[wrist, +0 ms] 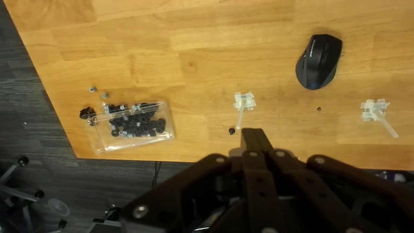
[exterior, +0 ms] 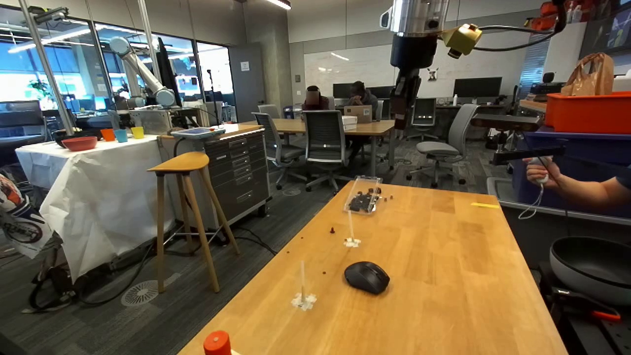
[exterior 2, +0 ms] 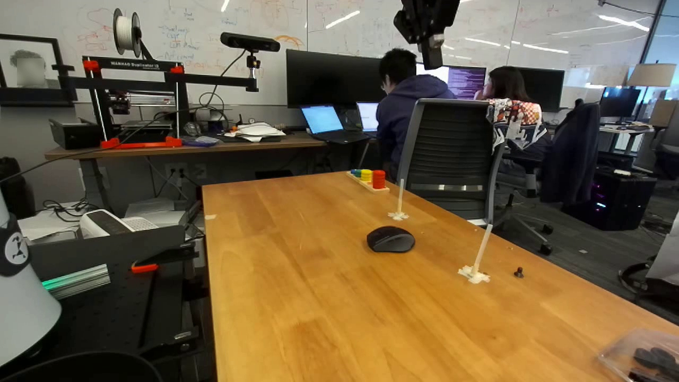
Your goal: Push the left button of the mouse twice
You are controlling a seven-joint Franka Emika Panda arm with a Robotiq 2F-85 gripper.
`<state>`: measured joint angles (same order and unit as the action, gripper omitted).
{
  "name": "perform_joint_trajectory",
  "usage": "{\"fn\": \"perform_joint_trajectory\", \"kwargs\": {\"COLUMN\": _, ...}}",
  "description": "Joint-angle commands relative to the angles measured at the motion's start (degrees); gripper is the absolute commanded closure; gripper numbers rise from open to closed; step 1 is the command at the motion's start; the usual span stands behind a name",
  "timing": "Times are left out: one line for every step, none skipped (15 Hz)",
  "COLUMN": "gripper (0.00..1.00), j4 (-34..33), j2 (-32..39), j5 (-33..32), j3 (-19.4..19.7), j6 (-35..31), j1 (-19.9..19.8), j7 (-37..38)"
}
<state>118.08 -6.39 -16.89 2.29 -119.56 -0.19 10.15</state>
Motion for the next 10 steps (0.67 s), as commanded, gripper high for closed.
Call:
{"fn": "perform_joint_trajectory", "kwargs": {"gripper": 1.00, "j4": 0.9, "j2": -0.8, "j5": -1.0, "j3": -1.1, "j6": -0.1, "j1": -0.8, "j7": 2.3}}
{"fn": "perform_joint_trajectory", "kwargs": {"gripper": 1.00, "j4": 1.0, "j2": -0.1, "j5": -1.3, "j3": -1.3, "j6": -0.3, "j1": -0.7, "j7": 2.8}}
{"fn": "perform_joint_trajectory", "kwargs": {"gripper": 1.00, "j4": 1.3, "j2": 0.6, "j5": -1.5, "j3": -1.5, "j6": -0.5, "j1": -0.6, "j7": 3.1}}
{"fn": "perform_joint_trajectory", "kwargs": {"gripper": 1.00, "j4": 1.6, "j2": 1.4, "j5": -2.0, "j3": -1.9, "j6": -0.7, "j1": -0.4, "j7": 3.8}}
{"fn": "perform_joint_trajectory", "kwargs": {"gripper": 1.00, "j4": 2.0, "j2": 2.0, "j5": -2.2, "j3": -2.2, "j6": -0.8, "j1": -0.2, "j7": 4.3}}
{"fn": "perform_joint_trajectory", "kwargs": {"gripper": 1.00, "j4": 2.4, "j2": 2.9, "j5": -2.4, "j3": -2.5, "j6": -0.9, "j1": 0.0, "j7": 4.6}}
{"fn": "perform_joint_trajectory", "kwargs": {"gripper": 1.00, "j4": 2.5, "j2": 3.8, "j5": -2.5, "j3": -2.8, "j6": -0.9, "j1": 0.1, "j7": 5.0}}
{"fn": "perform_joint_trajectory", "kwargs": {"gripper": 1.00, "j4": 2.6, "j2": 4.8, "j5": -2.3, "j3": -3.0, "j6": -1.0, "j1": 0.3, "j7": 5.2}}
{"fn": "perform_joint_trajectory", "kwargs": {"gripper": 1.00, "j4": 2.8, "j2": 5.9, "j5": -2.1, "j3": -3.2, "j6": -1.2, "j1": 0.4, "j7": 5.5}}
{"fn": "perform_joint_trajectory", "kwargs": {"gripper": 1.00, "j4": 2.8, "j2": 7.0, "j5": -2.2, "j3": -3.3, "j6": -1.6, "j1": 0.6, "j7": 5.6}}
